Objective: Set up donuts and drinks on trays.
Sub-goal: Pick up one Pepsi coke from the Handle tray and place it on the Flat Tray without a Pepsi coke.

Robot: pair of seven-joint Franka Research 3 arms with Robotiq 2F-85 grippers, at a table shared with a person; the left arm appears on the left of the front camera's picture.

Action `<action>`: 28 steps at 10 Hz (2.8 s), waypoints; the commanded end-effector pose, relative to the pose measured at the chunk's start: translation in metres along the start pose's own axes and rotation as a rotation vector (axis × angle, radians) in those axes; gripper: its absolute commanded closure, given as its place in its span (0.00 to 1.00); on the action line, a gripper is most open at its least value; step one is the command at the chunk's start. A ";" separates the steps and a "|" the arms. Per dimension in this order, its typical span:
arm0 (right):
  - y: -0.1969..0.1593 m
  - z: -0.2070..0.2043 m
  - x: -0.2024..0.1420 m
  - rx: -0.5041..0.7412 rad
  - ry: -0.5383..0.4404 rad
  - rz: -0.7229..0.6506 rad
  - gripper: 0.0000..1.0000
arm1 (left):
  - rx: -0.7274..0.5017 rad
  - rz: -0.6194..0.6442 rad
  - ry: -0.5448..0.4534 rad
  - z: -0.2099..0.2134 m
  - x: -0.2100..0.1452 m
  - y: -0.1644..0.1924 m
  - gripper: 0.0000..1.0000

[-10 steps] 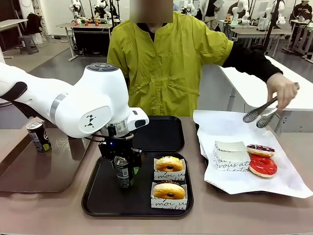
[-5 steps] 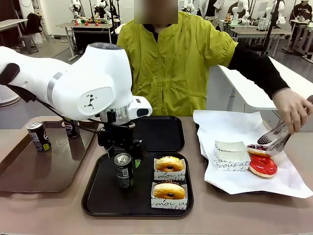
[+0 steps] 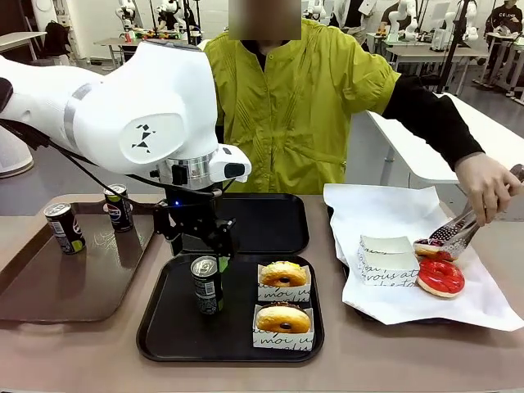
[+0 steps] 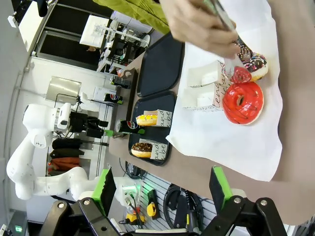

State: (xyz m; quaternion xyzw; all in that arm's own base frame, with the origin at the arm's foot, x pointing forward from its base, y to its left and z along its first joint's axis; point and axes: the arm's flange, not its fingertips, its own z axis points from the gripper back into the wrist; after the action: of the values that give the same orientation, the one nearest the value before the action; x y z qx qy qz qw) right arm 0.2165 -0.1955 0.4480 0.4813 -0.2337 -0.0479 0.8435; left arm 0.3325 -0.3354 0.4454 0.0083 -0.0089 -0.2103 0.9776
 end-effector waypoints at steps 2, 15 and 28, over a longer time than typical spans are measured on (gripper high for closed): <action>-0.001 0.000 0.000 0.006 -0.003 0.005 0.00 | -0.004 -0.006 -0.009 -0.008 0.002 -0.002 0.00; -0.001 0.000 0.000 0.006 -0.003 0.005 0.00 | -0.130 0.347 -0.015 0.055 -0.052 0.299 0.00; -0.001 0.000 0.000 0.006 -0.003 0.005 0.00 | -0.006 0.518 -0.152 0.036 -0.028 0.362 0.00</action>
State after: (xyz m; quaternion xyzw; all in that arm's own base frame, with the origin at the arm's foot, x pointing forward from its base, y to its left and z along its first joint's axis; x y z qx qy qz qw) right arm 0.2167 -0.1957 0.4477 0.4810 -0.2329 -0.0487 0.8438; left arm 0.4471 0.0031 0.4936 -0.0256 -0.0734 0.0243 0.9967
